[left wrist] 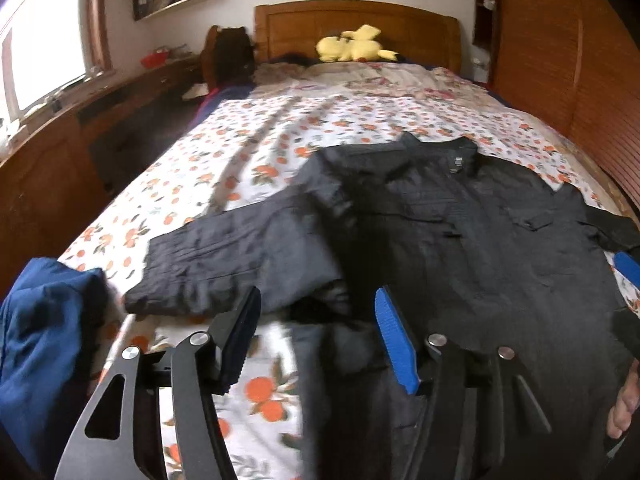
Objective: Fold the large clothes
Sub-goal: 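Lift the sleeve with the left gripper and fold it across the jacket body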
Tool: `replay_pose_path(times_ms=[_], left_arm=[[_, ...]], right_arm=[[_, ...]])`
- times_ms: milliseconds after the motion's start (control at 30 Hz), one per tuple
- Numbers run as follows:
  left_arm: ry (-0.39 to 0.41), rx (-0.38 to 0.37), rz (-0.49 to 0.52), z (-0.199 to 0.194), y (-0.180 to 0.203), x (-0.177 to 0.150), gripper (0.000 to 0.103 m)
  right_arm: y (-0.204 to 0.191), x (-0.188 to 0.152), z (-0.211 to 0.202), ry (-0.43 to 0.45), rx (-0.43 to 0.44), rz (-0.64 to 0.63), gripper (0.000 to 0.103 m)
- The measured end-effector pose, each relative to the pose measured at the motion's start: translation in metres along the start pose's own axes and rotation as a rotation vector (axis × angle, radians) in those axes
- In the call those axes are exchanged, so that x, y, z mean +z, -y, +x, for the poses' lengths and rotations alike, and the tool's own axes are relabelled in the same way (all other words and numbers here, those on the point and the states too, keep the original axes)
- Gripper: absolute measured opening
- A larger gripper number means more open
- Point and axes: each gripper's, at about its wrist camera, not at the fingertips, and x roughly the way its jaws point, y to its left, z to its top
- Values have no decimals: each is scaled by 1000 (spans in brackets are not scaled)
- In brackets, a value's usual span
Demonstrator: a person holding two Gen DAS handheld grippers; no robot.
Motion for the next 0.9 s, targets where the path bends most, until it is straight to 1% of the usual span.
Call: replay_pose_path(times_ms=[133,233,333,400,500,633,667,700,733,800,900], left_arm=[[-40,58,-61,20,-39,-2,62],[-93,97,-123,44,-71,-9,62],[-136,112,-189,63,-99,-14,62],[-156,112,-236,75,-115,-16,62],[-176,88,-296,87,-131,-14,62],[-179,66,-340,99,-136,-9,62],[-178,73,-338,101,-136,-8,51],[-182,83,-331,103,-134,-7,20],[-193,81,-320,105,-133,-5,10],[-184,77,-308,102,-128,-1,6],[-141,96,-264,85,-114,10,4]], right_arm=[[-7,-3,2,-9,8,-15,97],[-12,-6,5,-18,14,-28,97],[-15,-9,8,-28,18,-38,97],[-17,-11,10,-34,19,-44,97],[-18,-13,12,-40,18,-46,97],[-17,-13,14,-43,13,-42,97],[-17,-13,14,-43,10,-43,97],[-17,-13,13,-42,4,-47,97],[-18,-14,13,-40,-2,-53,97],[-19,-13,12,-40,-3,-60,97],[-20,-11,5,-28,-9,-62,97]])
